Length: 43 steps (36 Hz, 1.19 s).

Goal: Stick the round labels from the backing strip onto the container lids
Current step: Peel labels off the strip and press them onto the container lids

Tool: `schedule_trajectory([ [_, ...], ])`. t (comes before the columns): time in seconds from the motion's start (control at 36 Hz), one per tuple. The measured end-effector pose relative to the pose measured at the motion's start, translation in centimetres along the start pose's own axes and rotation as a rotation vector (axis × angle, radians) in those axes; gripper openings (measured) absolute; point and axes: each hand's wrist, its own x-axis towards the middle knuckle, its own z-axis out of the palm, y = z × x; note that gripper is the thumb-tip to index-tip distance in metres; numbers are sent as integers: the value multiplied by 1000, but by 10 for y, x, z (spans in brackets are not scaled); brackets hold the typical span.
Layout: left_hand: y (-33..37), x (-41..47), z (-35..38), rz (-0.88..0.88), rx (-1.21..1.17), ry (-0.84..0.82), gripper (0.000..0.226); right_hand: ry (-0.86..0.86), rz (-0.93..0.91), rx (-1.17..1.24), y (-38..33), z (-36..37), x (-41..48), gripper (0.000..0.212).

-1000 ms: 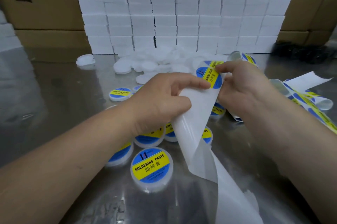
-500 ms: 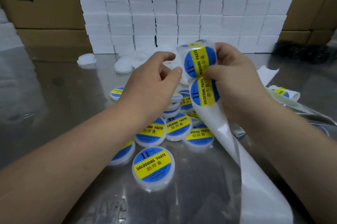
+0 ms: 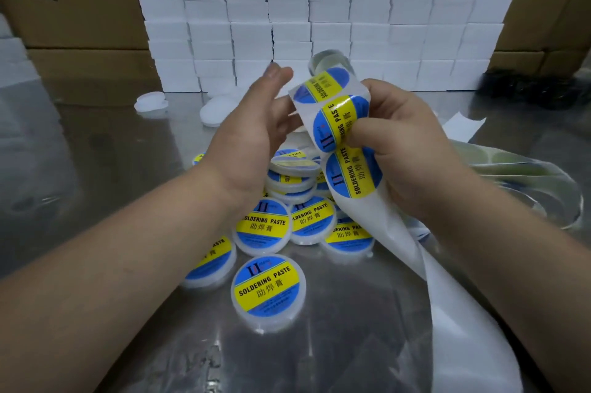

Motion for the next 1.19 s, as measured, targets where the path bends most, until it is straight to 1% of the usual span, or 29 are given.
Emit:
schedule_trajectory([
  [0.06, 2, 1, -2, -11, 6, 43, 47, -20, -2, 1, 0, 0, 0, 38],
  [0.14, 1, 3, -3, -32, 0, 40, 59, -42, -1, -12, -1, 3, -1, 38],
  [0.19, 1, 4, -3, -34, -8, 28, 60, 11, 4, -27, -1, 4, -1, 38],
  [0.28, -1, 4, -3, -14, 38, 47, 62, 240, 23, -134, -2, -1, 2, 30],
  [0.36, -1, 5, -5, -22, 85, 54, 53, 459, 84, -317, 1, -8, 6, 24],
  [0.42, 0, 5, -5, -34, 125, 66, 46, 524, 155, -404, 2, -13, 8, 26],
  [0.5, -3, 7, -6, -37, 201, 110, 30, 619, 222, -396, 4, -24, 13, 34],
  [0.53, -3, 7, -6, -41, 213, 118, 27, 681, 224, -374, 4, -29, 15, 34],
  [0.56, -4, 7, -6, -43, 220, 124, 25, 751, 210, -364, 3, -35, 17, 29],
  [0.61, -4, 7, -5, -34, 231, 127, 24, 903, 150, -375, 0, -44, 19, 14],
  [0.64, -3, 7, -5, -26, 237, 127, 23, 972, 119, -381, 0, -48, 21, 16],
  [0.69, -4, 7, -5, -22, 251, 130, 23, 1038, 46, -328, -4, -50, 23, 22],
  [0.75, -5, 8, -5, -19, 272, 137, 22, 1030, -15, -342, -4, -45, 22, 23],
  [0.78, -6, 9, -6, -16, 282, 141, 21, 982, -34, -398, -2, -41, 21, 22],
  [0.86, -7, 8, -6, 12, 346, 140, 17, 706, -1, -529, 10, -23, 17, 17],
  [0.92, -6, 6, -5, 32, 394, 133, 18, 579, 38, -524, 15, -12, 14, 24],
  [0.97, -6, 6, -5, 32, 419, 118, 20, 532, 37, -507, 15, -8, 13, 28],
  [1.06, -6, 7, -5, 23, 454, 101, 19, 488, 39, -438, 11, -8, 12, 23],
  [1.11, -7, 8, -6, 27, 460, 95, 20, 447, 88, -395, 12, -9, 12, 21],
  [1.19, -8, 7, -5, 23, 472, 69, 23, 412, 214, -411, 15, -9, 12, 15],
])
